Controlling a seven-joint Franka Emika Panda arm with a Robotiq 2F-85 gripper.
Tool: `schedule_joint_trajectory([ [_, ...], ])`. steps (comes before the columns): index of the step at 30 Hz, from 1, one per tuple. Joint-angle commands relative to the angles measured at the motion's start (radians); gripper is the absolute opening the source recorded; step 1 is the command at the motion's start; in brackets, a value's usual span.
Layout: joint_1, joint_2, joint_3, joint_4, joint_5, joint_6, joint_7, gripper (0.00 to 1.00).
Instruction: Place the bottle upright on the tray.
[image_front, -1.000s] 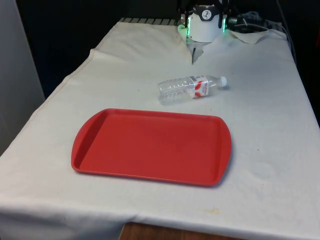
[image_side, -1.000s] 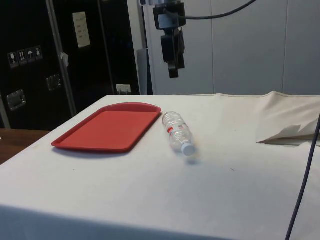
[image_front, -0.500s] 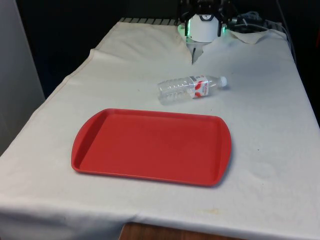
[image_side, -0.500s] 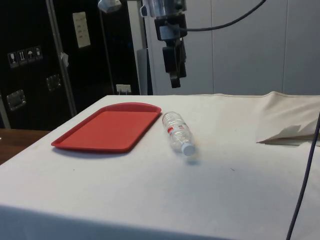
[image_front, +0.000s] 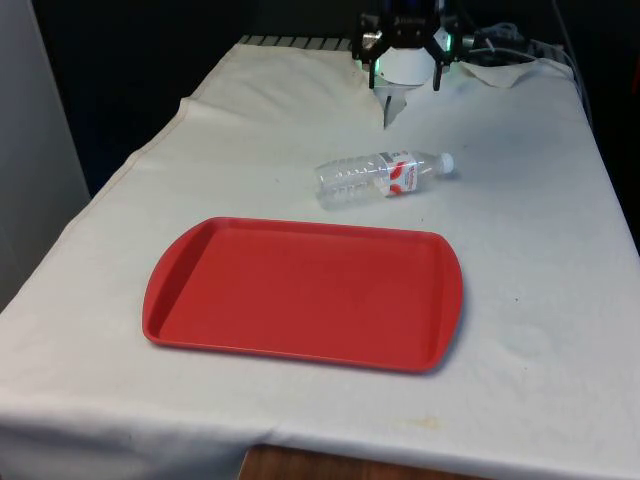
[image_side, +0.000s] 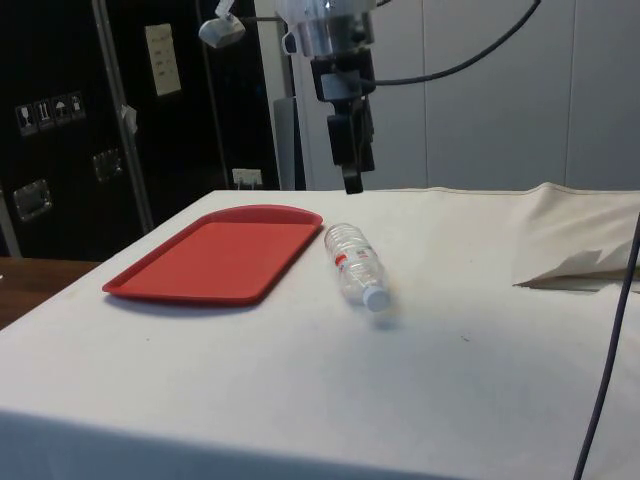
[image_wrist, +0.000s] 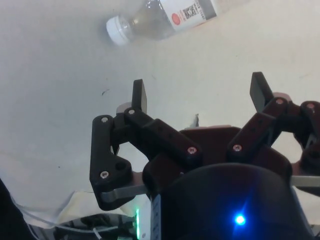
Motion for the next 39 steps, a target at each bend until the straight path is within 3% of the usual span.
schedule_joint_trajectory([
  [1, 0.001, 0.002, -0.002, -0.012, 0.01, 0.033, -0.007, 1.0],
  [10, 0.0, 0.019, -0.007, -0.051, 0.026, 0.119, -0.021, 1.0],
  [11, -0.001, 0.017, -0.006, -0.044, 0.013, 0.097, -0.011, 1.0],
  [16, 0.001, 0.028, -0.008, -0.082, 0.03, 0.185, -0.023, 1.0],
  [18, 0.001, 0.032, -0.009, -0.093, 0.031, 0.209, -0.023, 1.0],
  [19, -0.001, 0.031, -0.008, -0.087, 0.017, 0.191, -0.013, 1.0],
  [25, 0.001, 0.044, -0.009, -0.121, 0.033, 0.275, -0.024, 1.0],
  [39, 0.0, 0.05, -0.01, -0.121, 0.02, 0.278, -0.015, 1.0],
])
